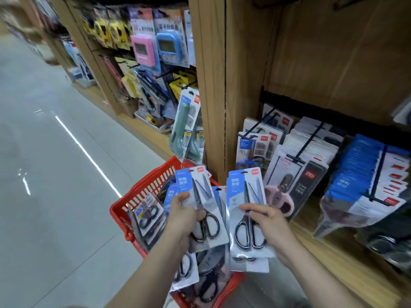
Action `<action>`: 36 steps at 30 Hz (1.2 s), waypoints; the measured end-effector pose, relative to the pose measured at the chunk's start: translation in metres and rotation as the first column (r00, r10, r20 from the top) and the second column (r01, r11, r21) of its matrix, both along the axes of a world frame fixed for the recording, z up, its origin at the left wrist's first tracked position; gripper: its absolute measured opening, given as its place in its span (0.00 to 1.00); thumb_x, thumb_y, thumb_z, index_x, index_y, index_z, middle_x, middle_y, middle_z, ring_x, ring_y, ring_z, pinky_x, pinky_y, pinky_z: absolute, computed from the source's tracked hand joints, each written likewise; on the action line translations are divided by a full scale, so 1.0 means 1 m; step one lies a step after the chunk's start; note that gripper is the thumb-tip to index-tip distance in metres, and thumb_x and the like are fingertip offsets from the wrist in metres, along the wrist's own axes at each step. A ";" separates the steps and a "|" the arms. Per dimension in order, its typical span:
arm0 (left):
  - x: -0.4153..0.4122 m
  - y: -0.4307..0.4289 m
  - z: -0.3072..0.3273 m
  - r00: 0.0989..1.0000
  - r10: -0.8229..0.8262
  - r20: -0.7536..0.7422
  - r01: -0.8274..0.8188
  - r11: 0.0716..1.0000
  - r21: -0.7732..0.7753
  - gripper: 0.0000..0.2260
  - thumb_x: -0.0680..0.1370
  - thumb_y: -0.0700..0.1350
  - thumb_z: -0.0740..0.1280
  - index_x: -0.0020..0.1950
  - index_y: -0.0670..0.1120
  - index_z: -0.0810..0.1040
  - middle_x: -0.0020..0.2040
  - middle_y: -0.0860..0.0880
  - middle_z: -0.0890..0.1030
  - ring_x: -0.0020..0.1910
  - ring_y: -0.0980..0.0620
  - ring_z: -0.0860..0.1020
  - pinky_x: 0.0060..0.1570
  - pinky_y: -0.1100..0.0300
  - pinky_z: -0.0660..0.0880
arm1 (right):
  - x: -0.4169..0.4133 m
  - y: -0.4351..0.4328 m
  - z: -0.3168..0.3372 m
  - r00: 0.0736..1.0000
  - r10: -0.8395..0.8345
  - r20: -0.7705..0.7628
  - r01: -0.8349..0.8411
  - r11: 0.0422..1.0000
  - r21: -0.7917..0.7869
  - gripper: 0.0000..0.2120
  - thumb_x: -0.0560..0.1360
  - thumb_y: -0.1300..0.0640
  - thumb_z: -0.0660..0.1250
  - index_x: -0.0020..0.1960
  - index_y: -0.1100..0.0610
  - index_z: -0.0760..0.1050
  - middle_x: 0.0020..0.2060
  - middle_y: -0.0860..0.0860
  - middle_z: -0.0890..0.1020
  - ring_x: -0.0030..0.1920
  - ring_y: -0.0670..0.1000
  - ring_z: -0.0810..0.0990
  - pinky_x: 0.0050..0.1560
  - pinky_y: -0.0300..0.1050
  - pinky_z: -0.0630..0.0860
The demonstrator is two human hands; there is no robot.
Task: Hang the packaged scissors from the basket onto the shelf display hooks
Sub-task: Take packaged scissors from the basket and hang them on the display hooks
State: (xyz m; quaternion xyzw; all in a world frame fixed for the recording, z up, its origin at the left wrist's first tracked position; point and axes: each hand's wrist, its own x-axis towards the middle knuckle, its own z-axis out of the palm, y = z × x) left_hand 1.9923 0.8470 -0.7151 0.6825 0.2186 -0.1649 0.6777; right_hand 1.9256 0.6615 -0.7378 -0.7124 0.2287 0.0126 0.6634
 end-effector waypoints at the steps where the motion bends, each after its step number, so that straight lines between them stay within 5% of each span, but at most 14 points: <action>1: -0.019 -0.001 0.010 0.998 -0.061 0.026 0.061 0.998 -0.029 0.26 0.73 0.25 0.67 0.62 0.50 0.71 0.50 0.44 0.82 0.43 0.46 0.80 0.48 0.53 0.78 | -0.001 0.003 0.011 1.000 -0.002 0.015 0.002 1.000 0.023 0.14 0.78 0.62 0.67 0.41 0.47 0.86 0.46 0.43 0.86 0.56 0.56 0.82 0.66 0.54 0.74; 4: -0.063 -0.003 0.037 0.961 -0.240 0.135 0.246 0.969 -0.027 0.33 0.72 0.25 0.68 0.65 0.59 0.69 0.52 0.46 0.83 0.43 0.48 0.82 0.44 0.57 0.80 | -0.009 0.011 0.043 0.996 0.025 0.081 -0.031 0.997 0.067 0.06 0.74 0.50 0.72 0.41 0.48 0.86 0.43 0.43 0.87 0.49 0.43 0.83 0.57 0.40 0.75; 7: -0.085 -0.005 0.055 0.903 -0.344 0.258 0.371 0.926 -0.065 0.40 0.70 0.23 0.70 0.67 0.62 0.65 0.51 0.50 0.86 0.48 0.50 0.85 0.44 0.59 0.82 | -0.022 0.011 0.066 0.983 0.066 0.171 -0.063 0.998 -0.028 0.09 0.73 0.58 0.74 0.35 0.51 0.84 0.34 0.45 0.86 0.37 0.44 0.82 0.42 0.38 0.76; 10: -0.087 -0.007 0.072 0.874 -0.380 0.303 0.399 0.917 -0.001 0.42 0.65 0.36 0.75 0.71 0.64 0.61 0.51 0.45 0.85 0.50 0.47 0.84 0.51 0.52 0.81 | -0.036 0.002 0.085 0.971 0.071 0.229 -0.042 0.991 -0.128 0.09 0.73 0.59 0.75 0.35 0.52 0.84 0.35 0.43 0.85 0.38 0.41 0.82 0.46 0.38 0.77; 13: -0.071 -0.016 0.096 0.898 -0.265 0.350 0.279 0.960 0.011 0.32 0.71 0.41 0.77 0.69 0.60 0.68 0.46 0.47 0.83 0.47 0.49 0.83 0.52 0.51 0.79 | -0.053 -0.010 0.103 0.953 0.128 0.276 -0.050 0.961 -0.273 0.13 0.71 0.61 0.76 0.31 0.47 0.82 0.35 0.39 0.83 0.38 0.34 0.79 0.44 0.28 0.71; 17: -0.058 -0.043 0.138 0.869 -0.184 0.459 0.260 0.959 -0.108 0.08 0.72 0.49 0.75 0.49 0.51 0.82 0.47 0.44 0.86 0.48 0.43 0.84 0.54 0.40 0.78 | -0.078 -0.023 0.126 0.951 0.119 0.286 -0.023 0.947 -0.320 0.09 0.69 0.58 0.78 0.38 0.43 0.86 0.53 0.45 0.82 0.55 0.39 0.80 0.60 0.39 0.73; 20: -0.064 -0.064 0.158 0.843 -0.224 0.489 0.339 0.927 -0.160 0.10 0.63 0.53 0.76 0.40 0.49 0.84 0.43 0.43 0.86 0.42 0.45 0.83 0.50 0.44 0.79 | -0.095 -0.034 0.142 0.945 0.084 0.315 0.033 0.937 -0.349 0.13 0.69 0.59 0.78 0.36 0.40 0.85 0.52 0.44 0.81 0.54 0.37 0.79 0.58 0.35 0.72; 26: -0.077 -0.109 0.177 0.810 -0.339 0.478 0.507 0.815 -0.281 0.12 0.66 0.42 0.73 0.46 0.39 0.80 0.43 0.41 0.85 0.38 0.45 0.83 0.43 0.50 0.79 | -0.129 -0.064 0.159 0.943 -0.025 0.332 0.148 0.924 -0.352 0.12 0.69 0.57 0.79 0.34 0.40 0.84 0.55 0.47 0.80 0.55 0.29 0.75 0.51 0.21 0.66; 32: -0.093 -0.163 0.215 0.724 -0.352 0.594 0.580 0.776 -0.248 0.03 0.66 0.46 0.72 0.38 0.49 0.83 0.39 0.42 0.84 0.35 0.45 0.80 0.41 0.51 0.77 | -0.161 -0.107 0.169 0.812 -0.324 0.485 0.462 0.865 -0.195 0.12 0.65 0.63 0.80 0.32 0.46 0.86 0.46 0.54 0.83 0.43 0.38 0.83 0.45 0.25 0.74; 36: -0.088 -0.198 0.242 0.673 -0.374 0.638 0.610 0.769 -0.191 0.04 0.70 0.46 0.73 0.35 0.53 0.84 0.40 0.42 0.85 0.38 0.44 0.82 0.48 0.44 0.79 | -0.187 -0.148 0.174 0.776 -0.372 0.509 0.555 0.787 -0.269 0.15 0.67 0.64 0.78 0.34 0.42 0.86 0.43 0.50 0.85 0.42 0.36 0.82 0.45 0.22 0.71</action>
